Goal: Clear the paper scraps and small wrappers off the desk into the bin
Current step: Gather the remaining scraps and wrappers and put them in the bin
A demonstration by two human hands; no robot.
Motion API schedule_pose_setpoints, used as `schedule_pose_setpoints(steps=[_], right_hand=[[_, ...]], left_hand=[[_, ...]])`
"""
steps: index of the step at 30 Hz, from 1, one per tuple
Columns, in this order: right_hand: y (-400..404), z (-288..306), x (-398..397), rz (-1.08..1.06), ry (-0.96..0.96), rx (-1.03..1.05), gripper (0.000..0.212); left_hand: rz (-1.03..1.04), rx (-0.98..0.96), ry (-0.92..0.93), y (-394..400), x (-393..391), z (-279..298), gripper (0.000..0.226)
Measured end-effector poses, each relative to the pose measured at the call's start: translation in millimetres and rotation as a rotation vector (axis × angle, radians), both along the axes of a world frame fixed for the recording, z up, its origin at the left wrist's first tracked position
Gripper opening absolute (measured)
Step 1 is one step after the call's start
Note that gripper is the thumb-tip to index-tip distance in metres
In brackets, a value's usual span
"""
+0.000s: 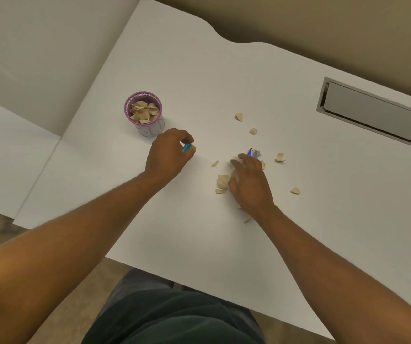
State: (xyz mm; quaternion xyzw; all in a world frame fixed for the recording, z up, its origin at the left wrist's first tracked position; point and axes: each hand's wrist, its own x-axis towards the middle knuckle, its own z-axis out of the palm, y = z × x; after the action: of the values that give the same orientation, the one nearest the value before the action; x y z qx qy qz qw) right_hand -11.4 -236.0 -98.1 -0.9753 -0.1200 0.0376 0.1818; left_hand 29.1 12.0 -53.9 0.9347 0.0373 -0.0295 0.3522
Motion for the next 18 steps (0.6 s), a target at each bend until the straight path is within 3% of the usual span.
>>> schedule_pose_setpoints(steps=[5, 8, 11, 15, 18], right_hand=[[-1, -8, 26, 0.050, 0.068, -0.273, 0.054], [-1, -5, 29, 0.095, 0.064, -0.209, 0.046], [-7, 2, 31, -0.061, -0.015, -0.099, 0.041], [-18, 4, 41, -0.208, 0.060, -0.098, 0.041], [-19, 7, 55, -0.179, 0.154, -0.058, 0.035]], left_hand=[[-0.161, 0.120, 0.159, -3, -4, -37, 0.020], [-0.148, 0.088, 0.135, -8, -9, -44, 0.028], [-0.174, 0.227, -0.026, -15, -14, -43, 0.036], [-0.455, 0.378, -0.226, -31, -24, -46, 0.034], [-0.581, 0.394, -0.170, -51, -23, -50, 0.044]])
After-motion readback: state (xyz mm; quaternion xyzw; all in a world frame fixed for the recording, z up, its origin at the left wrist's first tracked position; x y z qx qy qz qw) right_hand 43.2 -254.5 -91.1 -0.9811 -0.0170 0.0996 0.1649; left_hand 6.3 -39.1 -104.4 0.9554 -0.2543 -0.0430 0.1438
